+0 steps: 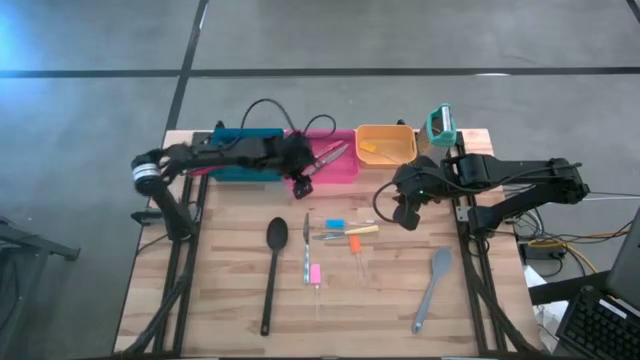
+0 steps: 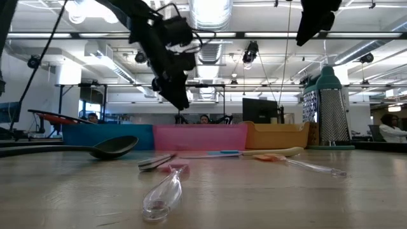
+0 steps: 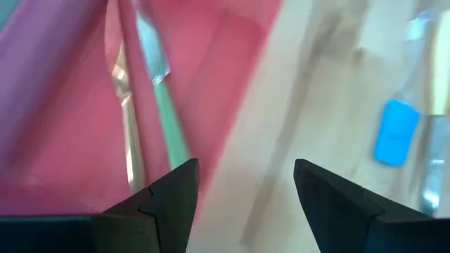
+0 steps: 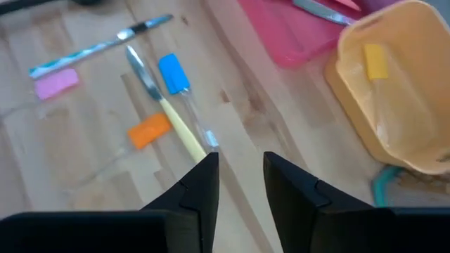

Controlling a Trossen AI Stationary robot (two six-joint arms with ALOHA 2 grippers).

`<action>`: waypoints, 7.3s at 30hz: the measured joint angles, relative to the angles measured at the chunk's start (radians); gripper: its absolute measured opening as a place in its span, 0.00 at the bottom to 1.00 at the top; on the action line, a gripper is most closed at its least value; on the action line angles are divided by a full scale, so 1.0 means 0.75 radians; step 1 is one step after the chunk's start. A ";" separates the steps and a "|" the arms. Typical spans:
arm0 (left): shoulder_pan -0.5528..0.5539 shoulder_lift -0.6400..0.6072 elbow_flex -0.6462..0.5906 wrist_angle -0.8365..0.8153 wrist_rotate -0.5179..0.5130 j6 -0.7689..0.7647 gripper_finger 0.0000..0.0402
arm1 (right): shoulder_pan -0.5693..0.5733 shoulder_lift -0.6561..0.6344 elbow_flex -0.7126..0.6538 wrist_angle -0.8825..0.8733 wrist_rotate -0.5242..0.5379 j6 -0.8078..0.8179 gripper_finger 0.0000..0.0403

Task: Pick & Place Kitchen Items
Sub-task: Put the blue spatula into the yellow bin, then put the black serving spoon into the blue bin

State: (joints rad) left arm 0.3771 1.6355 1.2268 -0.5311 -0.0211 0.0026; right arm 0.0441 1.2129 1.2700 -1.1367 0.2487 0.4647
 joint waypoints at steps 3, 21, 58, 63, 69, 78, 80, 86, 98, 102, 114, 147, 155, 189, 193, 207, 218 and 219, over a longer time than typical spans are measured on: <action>-0.054 -0.131 -0.166 0.157 -0.010 -0.032 0.59 | 0.006 0.001 -0.015 0.072 -0.025 -0.023 0.24; -0.104 -1.015 -0.994 0.935 -0.029 -0.160 0.59 | 0.008 0.002 -0.387 0.985 -0.132 -0.881 0.22; -0.104 -1.192 -1.089 0.987 -0.031 -0.147 0.59 | -0.062 0.776 -0.064 0.738 -0.109 -1.044 0.49; -0.104 -1.189 -1.089 0.985 -0.032 -0.147 0.59 | -0.076 0.904 0.066 0.645 -0.127 -1.085 0.48; -0.104 -1.188 -1.089 0.982 -0.033 -0.147 0.59 | -0.082 1.025 0.184 0.561 -0.133 -1.119 0.49; -0.103 -1.183 -1.090 0.981 -0.034 -0.140 0.59 | -0.089 1.111 0.240 0.511 -0.188 -1.111 0.49; -0.104 -1.183 -1.090 0.981 -0.034 -0.140 0.59 | -0.091 1.115 0.239 0.512 -0.235 -1.092 0.49; -0.103 -1.183 -1.090 0.980 -0.035 -0.139 0.59 | -0.096 1.149 0.238 0.518 -0.260 -1.081 0.49; -0.103 -1.182 -1.090 0.979 -0.035 -0.140 0.59 | -0.131 1.202 0.242 0.519 -0.246 -1.068 0.43; -0.103 -1.182 -1.090 0.979 -0.036 -0.140 0.59 | -0.140 1.204 0.241 0.514 -0.268 -1.036 0.33; -0.103 -1.182 -1.090 0.979 -0.040 -0.139 0.59 | -0.147 1.196 0.245 0.505 -0.298 -1.002 0.05; -0.103 -1.182 -1.091 0.977 -0.071 -0.138 0.59 | -0.785 0.617 0.343 0.405 -0.024 -1.415 0.05; -0.103 -1.182 -1.096 0.976 -0.097 -0.114 0.59 | -0.958 0.674 0.244 0.596 -0.250 -1.669 0.05; -0.103 -1.182 -1.096 0.977 -0.148 -0.109 0.59 | -1.094 0.697 -0.350 1.164 -0.343 -1.831 0.05; -0.103 -1.182 -1.096 0.988 -0.147 -0.109 0.59 | -1.094 0.697 -0.352 1.161 -0.341 -1.799 0.05; -0.103 -1.182 -1.096 0.987 -0.146 -0.109 0.59 | -1.095 0.697 -0.354 1.163 -0.341 -1.734 0.12; -0.103 -1.182 -1.096 0.987 -0.145 -0.109 0.59 | -1.093 0.697 -0.336 1.209 -0.328 -1.732 0.29; -0.103 -1.182 -1.096 0.987 -0.145 -0.109 0.59 | -1.092 0.697 -0.331 1.209 -0.328 -1.724 0.30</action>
State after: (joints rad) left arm 0.2996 0.7490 0.4046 0.2088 -0.1299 -0.0788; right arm -0.7749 1.7359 1.0215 -0.2301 0.0029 -0.8286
